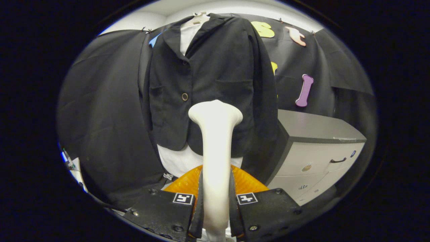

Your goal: Iron the clothes twice with a garment steamer, once on the left side and once on the right side.

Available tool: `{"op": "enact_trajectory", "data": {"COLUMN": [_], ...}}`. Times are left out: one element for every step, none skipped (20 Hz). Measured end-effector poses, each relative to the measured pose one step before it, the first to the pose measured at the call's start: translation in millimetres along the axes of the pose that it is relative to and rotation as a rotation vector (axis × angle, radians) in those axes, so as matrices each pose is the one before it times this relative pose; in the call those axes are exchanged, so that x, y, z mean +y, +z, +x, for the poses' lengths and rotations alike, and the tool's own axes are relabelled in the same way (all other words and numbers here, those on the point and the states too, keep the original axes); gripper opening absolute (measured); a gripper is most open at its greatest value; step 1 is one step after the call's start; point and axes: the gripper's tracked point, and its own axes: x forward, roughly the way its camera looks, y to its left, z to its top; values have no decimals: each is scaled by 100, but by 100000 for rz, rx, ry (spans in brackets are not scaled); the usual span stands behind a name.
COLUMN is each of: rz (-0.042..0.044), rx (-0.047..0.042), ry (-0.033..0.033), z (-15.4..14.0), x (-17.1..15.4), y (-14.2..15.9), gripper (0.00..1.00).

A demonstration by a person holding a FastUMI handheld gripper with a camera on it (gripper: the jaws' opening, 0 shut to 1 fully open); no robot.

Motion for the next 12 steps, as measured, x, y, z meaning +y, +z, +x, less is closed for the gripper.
{"op": "enact_trajectory", "data": {"rz": [-315,53,31,353,234,230,-30,39,435,69,220,582], "rx": [898,851,936,936,782,661,914,1277,797,338,202,478], "ry": [-5,129,69,-54,-58,-106,-62,-141,-394,-482,-540,-848], "z": [105,96,137,106,125,227,293,271,103,98,-94,-61], "x": [46,174,274,182,137,134,168,110,85,143,172,117], "y": [-455,-377,-573,-504,-603,-509,-595,-627,-709,-485,-404,-456], "gripper": [34,33,34,33,34,34,34,34,34,34,33,33]}}
